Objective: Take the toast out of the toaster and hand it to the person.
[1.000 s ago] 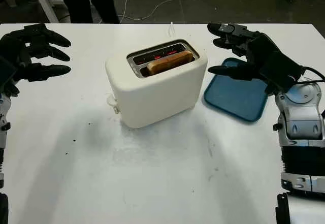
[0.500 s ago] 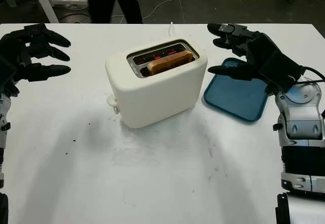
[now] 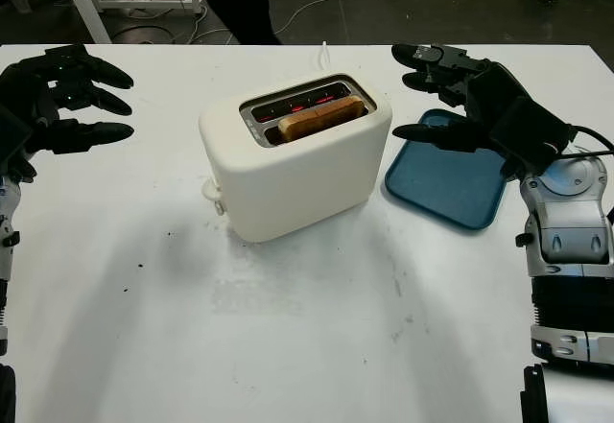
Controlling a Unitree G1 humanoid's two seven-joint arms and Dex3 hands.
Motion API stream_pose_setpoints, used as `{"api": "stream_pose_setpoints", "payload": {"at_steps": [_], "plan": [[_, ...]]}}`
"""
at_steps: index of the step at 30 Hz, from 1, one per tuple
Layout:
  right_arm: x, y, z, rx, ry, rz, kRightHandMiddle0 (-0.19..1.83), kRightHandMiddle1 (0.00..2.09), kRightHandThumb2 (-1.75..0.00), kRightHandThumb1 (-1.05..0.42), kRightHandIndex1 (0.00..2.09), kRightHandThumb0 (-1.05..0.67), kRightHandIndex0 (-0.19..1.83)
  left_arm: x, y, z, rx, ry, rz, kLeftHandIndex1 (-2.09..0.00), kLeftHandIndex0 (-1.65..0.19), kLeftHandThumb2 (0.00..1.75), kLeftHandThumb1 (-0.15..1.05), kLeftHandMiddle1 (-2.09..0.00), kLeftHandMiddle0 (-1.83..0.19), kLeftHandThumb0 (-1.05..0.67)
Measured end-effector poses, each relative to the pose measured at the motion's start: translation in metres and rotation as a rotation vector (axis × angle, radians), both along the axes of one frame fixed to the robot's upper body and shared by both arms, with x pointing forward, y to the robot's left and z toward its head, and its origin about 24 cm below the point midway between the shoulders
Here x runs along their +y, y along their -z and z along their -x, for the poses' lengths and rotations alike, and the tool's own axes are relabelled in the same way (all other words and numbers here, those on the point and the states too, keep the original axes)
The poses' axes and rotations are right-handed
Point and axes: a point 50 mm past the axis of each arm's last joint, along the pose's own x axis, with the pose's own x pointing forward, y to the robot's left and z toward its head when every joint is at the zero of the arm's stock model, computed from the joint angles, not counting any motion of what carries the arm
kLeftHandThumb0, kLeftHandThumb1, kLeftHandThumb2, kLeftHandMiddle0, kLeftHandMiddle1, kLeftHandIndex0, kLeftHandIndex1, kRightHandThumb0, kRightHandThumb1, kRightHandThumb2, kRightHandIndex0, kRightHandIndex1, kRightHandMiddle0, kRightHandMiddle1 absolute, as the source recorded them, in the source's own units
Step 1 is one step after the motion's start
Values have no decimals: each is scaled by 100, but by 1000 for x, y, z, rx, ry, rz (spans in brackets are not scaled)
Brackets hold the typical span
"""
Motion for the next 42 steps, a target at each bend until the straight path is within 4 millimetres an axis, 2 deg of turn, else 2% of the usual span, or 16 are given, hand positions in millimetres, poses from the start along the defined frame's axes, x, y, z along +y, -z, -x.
{"api": "stream_pose_setpoints", "payload": {"at_steps": [42], "plan": [[1,0,-1,6,1,-4,43,0,0,-74,60,-70,10,0,-1,0,-5,1,-1,-95,-65,0,58,-102,-68,-105]]}}
